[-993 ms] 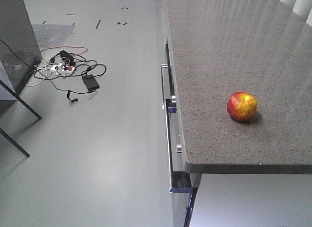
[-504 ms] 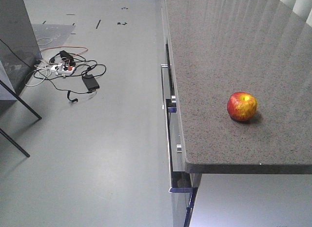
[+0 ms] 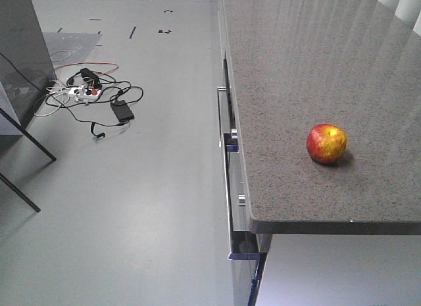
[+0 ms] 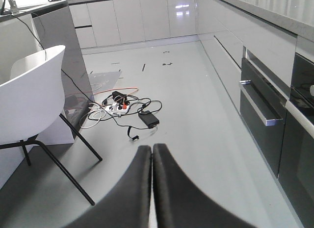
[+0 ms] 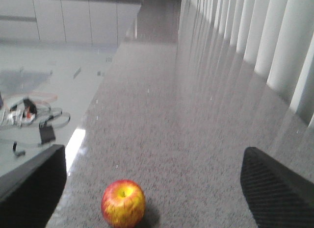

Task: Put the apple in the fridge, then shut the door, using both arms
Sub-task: 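Lower the right gripper over the red-yellow apple and close on it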

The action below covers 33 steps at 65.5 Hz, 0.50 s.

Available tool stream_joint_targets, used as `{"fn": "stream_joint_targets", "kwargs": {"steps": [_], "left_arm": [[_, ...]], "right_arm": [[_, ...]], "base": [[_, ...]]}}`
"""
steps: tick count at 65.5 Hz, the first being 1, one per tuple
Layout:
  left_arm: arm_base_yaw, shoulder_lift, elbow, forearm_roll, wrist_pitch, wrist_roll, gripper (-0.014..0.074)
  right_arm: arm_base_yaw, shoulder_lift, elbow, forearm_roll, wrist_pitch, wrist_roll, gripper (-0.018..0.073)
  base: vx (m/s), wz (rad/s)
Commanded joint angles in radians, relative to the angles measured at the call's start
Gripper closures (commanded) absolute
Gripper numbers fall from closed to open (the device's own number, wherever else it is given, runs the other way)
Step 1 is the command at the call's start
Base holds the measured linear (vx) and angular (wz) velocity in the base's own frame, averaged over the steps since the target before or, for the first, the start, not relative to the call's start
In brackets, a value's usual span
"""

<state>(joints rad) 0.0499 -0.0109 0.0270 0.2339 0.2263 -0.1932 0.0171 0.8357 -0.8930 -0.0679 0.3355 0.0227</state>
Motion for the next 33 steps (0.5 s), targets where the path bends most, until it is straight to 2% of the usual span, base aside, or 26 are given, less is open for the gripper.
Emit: {"fn": "stream_joint_targets", "kwargs": {"steps": [1, 15, 20, 33], "left_arm": [[-0.004, -0.016, 0.015, -0.005, -0.076, -0.004, 0.0604], [-0.004, -0.016, 0.015, -0.005, -0.076, -0.004, 0.0604], [-0.004, -0.016, 0.015, -0.005, -0.076, -0.004, 0.0604], [-0.004, -0.016, 0.015, -0.005, -0.076, -0.004, 0.0604]], "right_arm": [[-0.006, 0.117, -0.131, 0.095, 0.047, -0.086, -0.0124], [-0.006, 0.394, -0.306, 0.442, 0.171, -0.389, -0.0115], [-0.006, 0.489, -0.345, 0.534, 0.178, -0.452, -0.0114], [-0.006, 0.676, -0.42, 0.543, 0.136, -0.457, -0.0111]], "base": [[0.0, 0.0], [0.0, 0.0], [0.0, 0.0], [0.0, 0.0]]}}
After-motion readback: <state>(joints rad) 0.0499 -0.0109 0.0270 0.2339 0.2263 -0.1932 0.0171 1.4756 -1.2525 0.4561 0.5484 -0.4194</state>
